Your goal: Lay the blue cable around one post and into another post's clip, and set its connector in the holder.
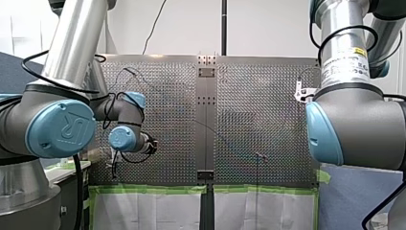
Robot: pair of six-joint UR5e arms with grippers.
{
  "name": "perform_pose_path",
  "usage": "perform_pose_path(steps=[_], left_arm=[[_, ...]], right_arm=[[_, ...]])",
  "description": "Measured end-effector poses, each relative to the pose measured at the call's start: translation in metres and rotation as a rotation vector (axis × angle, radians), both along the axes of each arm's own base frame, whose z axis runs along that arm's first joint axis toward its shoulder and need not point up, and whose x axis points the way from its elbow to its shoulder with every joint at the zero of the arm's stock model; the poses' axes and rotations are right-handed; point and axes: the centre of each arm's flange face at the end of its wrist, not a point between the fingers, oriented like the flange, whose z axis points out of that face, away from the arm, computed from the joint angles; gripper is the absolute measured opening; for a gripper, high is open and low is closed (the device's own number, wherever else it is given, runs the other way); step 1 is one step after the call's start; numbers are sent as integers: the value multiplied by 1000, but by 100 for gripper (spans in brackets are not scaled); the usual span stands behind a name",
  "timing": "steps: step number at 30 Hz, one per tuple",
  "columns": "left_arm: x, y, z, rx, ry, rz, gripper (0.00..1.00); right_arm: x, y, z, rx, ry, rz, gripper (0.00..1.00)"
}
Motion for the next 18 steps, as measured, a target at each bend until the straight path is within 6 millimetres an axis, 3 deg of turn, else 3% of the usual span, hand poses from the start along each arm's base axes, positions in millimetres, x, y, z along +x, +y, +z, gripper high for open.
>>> perform_pose_path(steps=[18], left_arm=[[1, 1, 0, 0, 0, 3, 100]], right_arm=[[-21, -1, -4, 41, -9, -139, 100]])
